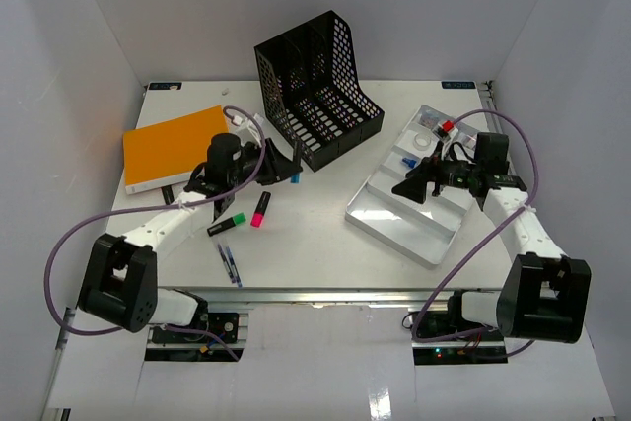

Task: Organize the desk

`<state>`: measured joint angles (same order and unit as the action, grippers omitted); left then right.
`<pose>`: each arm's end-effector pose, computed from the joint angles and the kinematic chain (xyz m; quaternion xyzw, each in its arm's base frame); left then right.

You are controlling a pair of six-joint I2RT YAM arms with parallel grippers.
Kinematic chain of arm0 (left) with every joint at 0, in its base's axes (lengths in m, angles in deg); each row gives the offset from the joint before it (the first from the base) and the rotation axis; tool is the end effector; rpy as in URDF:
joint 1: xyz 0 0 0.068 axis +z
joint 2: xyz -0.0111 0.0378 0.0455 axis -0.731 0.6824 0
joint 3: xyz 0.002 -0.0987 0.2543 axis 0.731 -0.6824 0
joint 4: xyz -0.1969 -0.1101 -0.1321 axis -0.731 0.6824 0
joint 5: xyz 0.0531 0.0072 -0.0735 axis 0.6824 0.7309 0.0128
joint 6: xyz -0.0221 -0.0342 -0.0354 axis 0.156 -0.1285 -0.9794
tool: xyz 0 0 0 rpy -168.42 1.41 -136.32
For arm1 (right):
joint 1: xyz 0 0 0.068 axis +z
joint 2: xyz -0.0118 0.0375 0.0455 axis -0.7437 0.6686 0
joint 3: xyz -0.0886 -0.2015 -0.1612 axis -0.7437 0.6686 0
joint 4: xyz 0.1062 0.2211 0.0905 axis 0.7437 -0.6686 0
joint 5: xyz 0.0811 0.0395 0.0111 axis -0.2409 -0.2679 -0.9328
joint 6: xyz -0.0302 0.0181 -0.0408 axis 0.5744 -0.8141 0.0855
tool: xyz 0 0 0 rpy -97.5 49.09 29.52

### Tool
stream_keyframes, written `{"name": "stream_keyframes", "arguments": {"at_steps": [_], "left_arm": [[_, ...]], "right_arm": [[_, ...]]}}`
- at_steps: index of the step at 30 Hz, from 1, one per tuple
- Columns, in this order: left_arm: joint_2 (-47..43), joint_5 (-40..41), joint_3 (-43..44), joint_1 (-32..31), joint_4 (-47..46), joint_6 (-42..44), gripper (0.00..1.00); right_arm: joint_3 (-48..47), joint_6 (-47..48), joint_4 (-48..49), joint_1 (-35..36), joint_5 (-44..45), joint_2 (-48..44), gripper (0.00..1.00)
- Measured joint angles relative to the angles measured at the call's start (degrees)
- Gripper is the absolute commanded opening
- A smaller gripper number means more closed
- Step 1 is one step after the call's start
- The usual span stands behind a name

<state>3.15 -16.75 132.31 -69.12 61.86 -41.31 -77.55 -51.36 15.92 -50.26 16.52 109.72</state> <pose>0.2707 -0.1285 0.2487 0.0254 0.8148 -0.4475 0.3677 0.2603 0.0206 0.2602 -0.2722 0.7608 0.4035 0.4293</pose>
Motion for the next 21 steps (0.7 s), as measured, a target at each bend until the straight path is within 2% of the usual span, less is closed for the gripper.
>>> {"name": "stream_keyframes", "arguments": {"at_steps": [4,8,10,18,21], "left_arm": [[2.26,-5.02,-6.16,-6.29,-13.59,-5.17,0.13],[4.88,-4.72,-6.26,-13.01,-22.01,-7.32,0.13],[5.58,-3.95,-6.11,-14.82,-24.92,-7.88,0.13],[10.42,-0.74,-1.93,-16.75,-29.25,-8.64,0.13],[12.18,-0.15,-0.17,-17.36,-28.93,-8.54,0.13]], "right_arm": [[-1.5,-11.01,5.03,6.35,1.79,1.95,0.98],[-5.83,-19.75,7.93,17.27,8.93,2.9,0.97],[-6.13,-23.7,10.92,20.11,11.53,2.88,0.96],[-6.19,-32.66,14.31,20.68,18.41,5.99,0.88],[-6.32,-33.84,14.41,20.78,19.67,6.96,0.75]]}}
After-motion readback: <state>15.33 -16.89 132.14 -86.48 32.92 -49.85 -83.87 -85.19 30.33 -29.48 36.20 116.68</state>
